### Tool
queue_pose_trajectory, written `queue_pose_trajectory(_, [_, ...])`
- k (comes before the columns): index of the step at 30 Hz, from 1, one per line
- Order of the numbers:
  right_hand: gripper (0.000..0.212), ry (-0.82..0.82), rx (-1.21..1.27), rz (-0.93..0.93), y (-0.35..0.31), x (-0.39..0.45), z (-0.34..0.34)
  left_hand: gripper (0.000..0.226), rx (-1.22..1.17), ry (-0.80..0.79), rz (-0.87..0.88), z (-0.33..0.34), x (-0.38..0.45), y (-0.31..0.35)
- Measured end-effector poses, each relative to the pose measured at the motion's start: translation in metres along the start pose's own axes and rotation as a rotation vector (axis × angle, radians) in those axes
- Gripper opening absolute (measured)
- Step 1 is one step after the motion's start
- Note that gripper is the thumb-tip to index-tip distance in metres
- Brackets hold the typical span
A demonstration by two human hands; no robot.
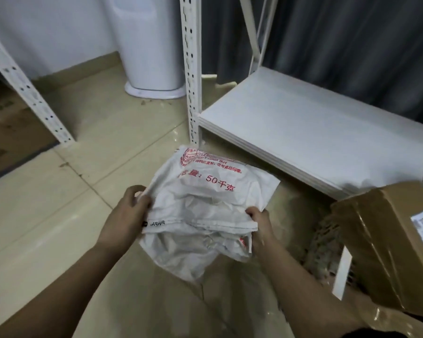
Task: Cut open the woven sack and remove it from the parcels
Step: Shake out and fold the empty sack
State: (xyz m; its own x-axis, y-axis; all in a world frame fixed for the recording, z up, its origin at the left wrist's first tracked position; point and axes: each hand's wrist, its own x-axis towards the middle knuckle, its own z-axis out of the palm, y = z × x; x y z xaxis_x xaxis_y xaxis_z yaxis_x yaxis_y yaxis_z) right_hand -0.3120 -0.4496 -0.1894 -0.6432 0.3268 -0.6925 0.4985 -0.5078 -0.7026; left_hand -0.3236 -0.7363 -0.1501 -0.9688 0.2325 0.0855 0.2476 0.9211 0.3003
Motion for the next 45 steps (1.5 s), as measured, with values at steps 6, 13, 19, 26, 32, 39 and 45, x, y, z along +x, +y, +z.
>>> queue_pose_trajectory(6, [0.041,0.025,-0.084,-0.006,0.032,0.051,-0.001,0.076,0.148,-0.35,0.021,0.091,-0.011,-0.025])
queue_pose_trajectory(13, [0.054,0.419,-1.051,-0.659,0.004,0.045,-0.006,0.082,0.206,-0.552,0.027,0.142,-0.016,-0.005])
queue_pose_trajectory(19, [0.081,-0.084,-1.676,-0.295,0.069,0.054,-0.007,0.04,0.02,-0.607,-0.271,0.153,-0.005,0.002])
queue_pose_trajectory(26, [0.122,-0.31,-2.049,-0.359,0.093,0.084,-0.049,0.048,0.117,-0.509,-0.222,0.166,-0.032,-0.018])
queue_pose_trajectory(32, [0.132,-0.393,-2.103,-0.279,0.08,0.091,-0.037,0.043,-0.198,-0.562,-0.406,0.172,-0.022,-0.028])
queue_pose_trajectory(39, [0.1,-0.265,-1.762,-0.139,0.074,0.088,-0.017,0.072,0.091,-0.432,-0.497,0.167,-0.018,-0.02])
queue_pose_trajectory(45, [0.098,-0.18,-1.864,-0.246,0.103,0.086,-0.033,0.099,0.095,-0.55,-0.539,0.184,-0.037,-0.035])
